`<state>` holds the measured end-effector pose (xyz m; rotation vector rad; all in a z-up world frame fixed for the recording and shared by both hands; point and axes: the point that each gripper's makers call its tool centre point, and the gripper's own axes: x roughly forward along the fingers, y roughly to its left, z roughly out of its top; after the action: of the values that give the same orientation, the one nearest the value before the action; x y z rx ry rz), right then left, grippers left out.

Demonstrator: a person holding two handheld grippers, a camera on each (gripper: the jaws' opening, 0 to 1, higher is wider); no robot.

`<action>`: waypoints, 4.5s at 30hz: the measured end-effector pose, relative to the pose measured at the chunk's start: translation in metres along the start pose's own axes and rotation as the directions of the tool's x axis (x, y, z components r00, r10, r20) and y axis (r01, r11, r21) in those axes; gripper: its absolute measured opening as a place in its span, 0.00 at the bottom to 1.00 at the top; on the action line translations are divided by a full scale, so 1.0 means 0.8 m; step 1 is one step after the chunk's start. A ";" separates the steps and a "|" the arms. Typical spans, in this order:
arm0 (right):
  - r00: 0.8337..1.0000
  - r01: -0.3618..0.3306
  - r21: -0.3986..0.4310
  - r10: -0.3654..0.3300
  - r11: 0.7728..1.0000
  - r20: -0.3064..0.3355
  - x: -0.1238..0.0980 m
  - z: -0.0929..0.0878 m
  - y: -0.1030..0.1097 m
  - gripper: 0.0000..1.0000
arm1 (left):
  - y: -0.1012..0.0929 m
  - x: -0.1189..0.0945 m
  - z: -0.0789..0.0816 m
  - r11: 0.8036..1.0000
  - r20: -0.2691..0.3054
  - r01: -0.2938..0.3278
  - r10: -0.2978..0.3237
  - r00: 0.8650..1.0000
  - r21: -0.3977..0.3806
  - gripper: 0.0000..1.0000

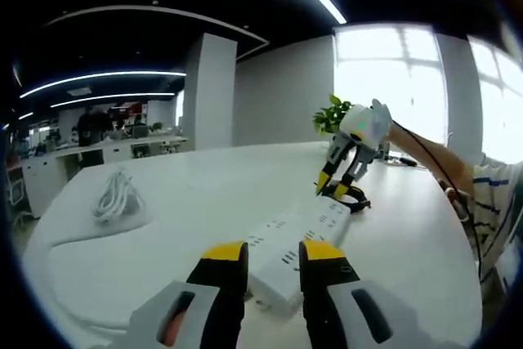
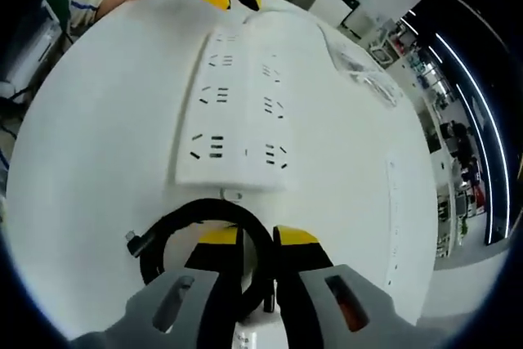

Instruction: Straighten the power strip on the desk, plug the charger into it

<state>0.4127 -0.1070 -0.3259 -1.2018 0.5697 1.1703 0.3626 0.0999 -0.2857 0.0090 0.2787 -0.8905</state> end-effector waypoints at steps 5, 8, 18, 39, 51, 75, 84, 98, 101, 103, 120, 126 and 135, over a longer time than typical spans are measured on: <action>1.000 0.000 -0.083 -0.002 0.997 -0.026 0.000 -0.001 0.003 0.12 | -0.002 0.001 -0.001 1.000 -0.004 0.003 -0.003 1.000 -0.002 0.25; 1.000 0.007 -0.079 -0.008 0.997 -0.004 -0.002 -0.003 0.000 0.11 | -0.003 0.001 0.000 1.000 0.002 0.009 -0.009 1.000 -0.012 0.25; 0.988 0.155 -0.115 -0.154 0.981 0.014 -0.018 -0.006 0.007 0.06 | -0.005 0.003 0.000 1.000 0.000 0.018 -0.018 1.000 -0.010 0.25; 0.893 0.321 0.111 -0.340 0.940 0.295 -0.074 -0.005 0.003 0.04 | -0.005 0.005 -0.001 1.000 -0.003 0.025 -0.025 1.000 -0.010 0.25; 0.796 0.327 0.246 -0.406 0.913 0.448 -0.110 -0.004 0.004 0.04 | -0.002 0.006 -0.003 1.000 -0.011 0.020 -0.020 1.000 -0.007 0.25; 0.585 0.162 0.439 -0.444 0.884 0.678 -0.153 0.026 0.002 0.03 | -0.001 0.005 0.002 1.000 0.005 0.008 -0.008 1.000 0.013 0.25; 0.500 0.071 0.462 -0.433 0.884 0.750 -0.161 0.047 -0.004 0.03 | -0.025 0.021 0.015 0.995 0.053 0.037 -0.042 0.998 0.088 0.25; 0.449 0.019 0.432 -0.393 0.902 0.802 -0.160 0.091 0.006 0.03 | -0.172 0.046 0.095 0.912 0.245 0.403 -0.409 0.879 0.080 0.25; 0.441 0.019 0.413 -0.378 0.910 0.814 -0.165 0.102 0.009 0.03 | -0.195 0.047 0.106 0.874 0.270 0.484 -0.478 0.836 0.050 0.25; 0.432 0.020 0.408 -0.375 0.913 0.820 -0.169 0.107 0.007 0.03 | -0.209 0.043 0.113 0.831 0.295 0.556 -0.532 0.794 0.002 0.25; 0.402 0.076 0.357 -0.357 0.931 0.843 -0.183 0.153 -0.009 0.03 | -0.211 0.049 0.161 0.665 0.422 0.699 -0.573 0.703 -0.261 0.18; 0.380 0.115 0.396 -0.409 0.911 0.830 -0.183 0.155 -0.024 0.04 | -0.203 0.051 0.163 0.696 0.424 0.667 -0.537 0.730 -0.265 0.16; 0.385 0.145 0.468 -0.485 0.872 0.785 -0.176 0.153 -0.039 0.04 | -0.199 0.063 0.158 0.712 0.438 0.642 -0.499 0.748 -0.284 0.12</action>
<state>0.3642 -0.0468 -0.1532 -0.2282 -0.3040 1.1190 0.3006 -0.0547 -0.1592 -0.6700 0.1472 -1.4303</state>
